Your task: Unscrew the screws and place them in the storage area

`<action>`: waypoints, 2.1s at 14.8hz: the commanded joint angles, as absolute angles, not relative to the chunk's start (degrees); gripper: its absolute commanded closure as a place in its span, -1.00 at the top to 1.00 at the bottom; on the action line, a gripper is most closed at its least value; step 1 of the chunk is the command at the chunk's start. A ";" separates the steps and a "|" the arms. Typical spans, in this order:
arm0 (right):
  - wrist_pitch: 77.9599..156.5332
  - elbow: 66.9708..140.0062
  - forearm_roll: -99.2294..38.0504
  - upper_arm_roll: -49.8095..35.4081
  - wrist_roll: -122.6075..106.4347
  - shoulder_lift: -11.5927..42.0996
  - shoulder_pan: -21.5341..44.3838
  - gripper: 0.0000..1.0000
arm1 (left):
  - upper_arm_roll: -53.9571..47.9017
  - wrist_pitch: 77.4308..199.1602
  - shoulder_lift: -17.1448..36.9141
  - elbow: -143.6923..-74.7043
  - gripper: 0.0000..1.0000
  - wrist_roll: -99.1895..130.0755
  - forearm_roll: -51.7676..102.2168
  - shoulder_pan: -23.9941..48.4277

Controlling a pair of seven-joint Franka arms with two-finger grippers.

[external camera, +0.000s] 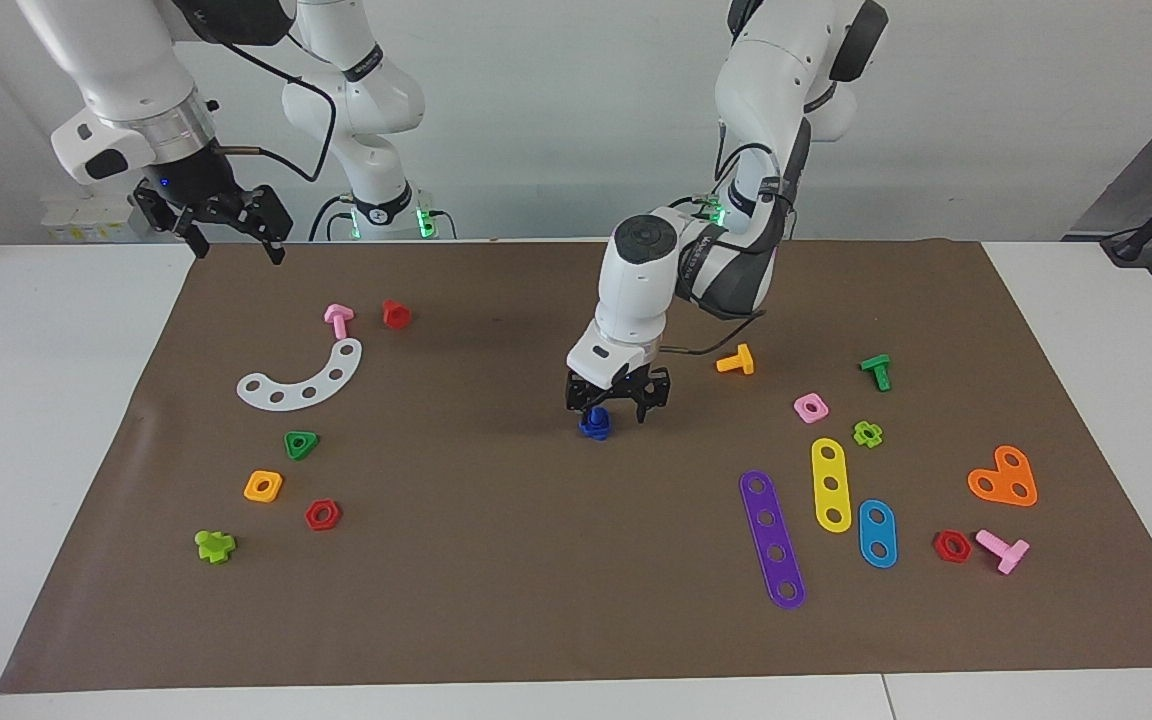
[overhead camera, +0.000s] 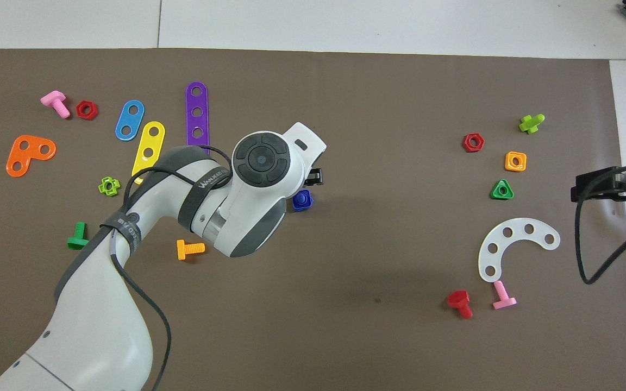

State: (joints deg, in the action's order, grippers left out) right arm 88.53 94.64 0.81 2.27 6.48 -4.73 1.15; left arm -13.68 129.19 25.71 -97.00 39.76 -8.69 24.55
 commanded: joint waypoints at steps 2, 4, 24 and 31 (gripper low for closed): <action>87.80 94.75 0.53 2.11 5.36 -5.10 0.79 1.00 | -12.66 132.18 25.93 -100.19 0.77 41.40 -11.07 27.16; 87.89 94.75 0.53 2.11 5.36 -5.10 0.79 1.00 | -12.66 133.32 25.93 -101.86 0.75 41.48 -11.07 27.42; 87.89 94.75 0.53 2.11 5.36 -5.10 0.79 1.00 | -12.57 136.23 26.02 -103.45 0.37 42.54 -11.07 27.60; 87.89 94.75 0.53 2.11 5.36 -5.10 0.79 1.00 | -12.48 136.32 26.02 -103.80 0.27 42.54 -11.07 27.16</action>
